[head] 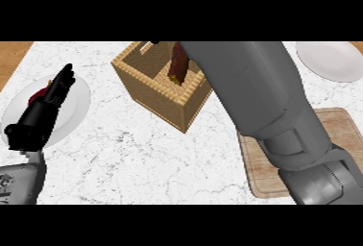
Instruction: Pick the sweet potato from the cutting board and place it in the basket
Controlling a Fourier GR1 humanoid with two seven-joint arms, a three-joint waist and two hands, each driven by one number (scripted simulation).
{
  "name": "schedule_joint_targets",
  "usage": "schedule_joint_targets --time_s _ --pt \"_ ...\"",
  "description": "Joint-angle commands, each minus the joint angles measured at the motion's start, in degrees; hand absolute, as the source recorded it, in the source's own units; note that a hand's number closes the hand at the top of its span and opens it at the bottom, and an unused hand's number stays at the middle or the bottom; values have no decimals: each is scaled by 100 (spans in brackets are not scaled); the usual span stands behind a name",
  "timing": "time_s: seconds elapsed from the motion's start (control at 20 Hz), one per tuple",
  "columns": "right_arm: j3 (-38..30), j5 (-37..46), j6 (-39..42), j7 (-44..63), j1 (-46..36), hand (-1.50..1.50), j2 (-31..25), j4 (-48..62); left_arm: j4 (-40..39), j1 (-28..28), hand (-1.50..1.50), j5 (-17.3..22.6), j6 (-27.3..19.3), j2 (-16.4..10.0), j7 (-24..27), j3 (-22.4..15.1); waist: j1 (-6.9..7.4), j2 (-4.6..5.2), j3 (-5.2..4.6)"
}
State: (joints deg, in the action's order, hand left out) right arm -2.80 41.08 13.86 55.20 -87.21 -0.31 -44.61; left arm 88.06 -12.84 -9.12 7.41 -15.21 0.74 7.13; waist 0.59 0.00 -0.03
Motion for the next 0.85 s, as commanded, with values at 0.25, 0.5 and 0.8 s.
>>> schedule_joint_targets --time_s 0.25,0.5,0.8 --pt "-614 258 -2344 248 62 -150 -204 -759 135 -33 0 -120 -56 80 -110 -132 -39 -5 5" --pt "-890 502 -2940 333 508 -150 -635 -1301 139 123 0 -26 -6 -4 -21 24 -100 -29 5" --pt "-1138 536 -2966 277 1686 -150 -1116 -2585 41 290 0 -165 -133 83 185 -9 -237 -57 10"
